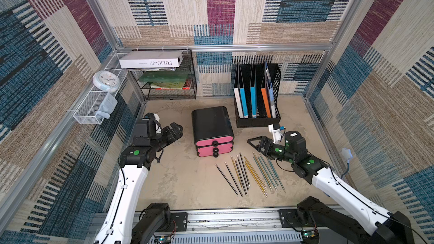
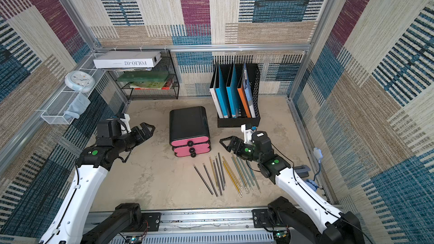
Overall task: Please place the pencils in the drawer according to their color
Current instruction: Move the storage box to the center of the board.
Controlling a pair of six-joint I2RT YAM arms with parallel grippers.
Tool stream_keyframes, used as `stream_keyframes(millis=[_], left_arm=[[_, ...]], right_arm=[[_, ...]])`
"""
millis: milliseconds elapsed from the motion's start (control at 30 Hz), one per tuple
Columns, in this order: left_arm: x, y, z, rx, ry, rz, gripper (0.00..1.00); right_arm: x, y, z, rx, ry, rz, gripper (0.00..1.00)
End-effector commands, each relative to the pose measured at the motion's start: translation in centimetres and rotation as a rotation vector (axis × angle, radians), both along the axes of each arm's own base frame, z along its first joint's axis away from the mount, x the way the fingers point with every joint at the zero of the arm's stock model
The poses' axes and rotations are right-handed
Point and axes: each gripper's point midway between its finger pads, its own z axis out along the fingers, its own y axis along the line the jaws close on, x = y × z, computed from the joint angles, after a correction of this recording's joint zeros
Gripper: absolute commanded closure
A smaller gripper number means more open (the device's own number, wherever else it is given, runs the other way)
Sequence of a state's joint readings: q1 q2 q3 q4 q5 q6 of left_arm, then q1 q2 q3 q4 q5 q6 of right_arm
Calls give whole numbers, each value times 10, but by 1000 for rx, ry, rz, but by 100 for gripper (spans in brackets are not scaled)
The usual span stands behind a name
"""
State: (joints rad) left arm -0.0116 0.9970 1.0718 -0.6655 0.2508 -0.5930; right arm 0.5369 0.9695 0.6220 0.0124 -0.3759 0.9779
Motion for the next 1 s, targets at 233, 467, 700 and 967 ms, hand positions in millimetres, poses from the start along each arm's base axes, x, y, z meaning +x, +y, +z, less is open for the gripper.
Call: stream_keyframes(millis=[233, 467, 700, 967], left_arm=[[9, -13, 4, 5, 104, -65, 1], [23, -16, 7, 27, 136, -78, 1], [26, -16, 10, 37, 134, -80, 1], [24, -15, 6, 55, 149, -90, 1]], right_arm=[[1, 60, 5, 47, 3, 45, 1], [6, 88, -8, 45, 27, 54, 1], [25, 109, -16, 42, 25, 40, 0], [50, 135, -18, 31, 24, 46, 0]])
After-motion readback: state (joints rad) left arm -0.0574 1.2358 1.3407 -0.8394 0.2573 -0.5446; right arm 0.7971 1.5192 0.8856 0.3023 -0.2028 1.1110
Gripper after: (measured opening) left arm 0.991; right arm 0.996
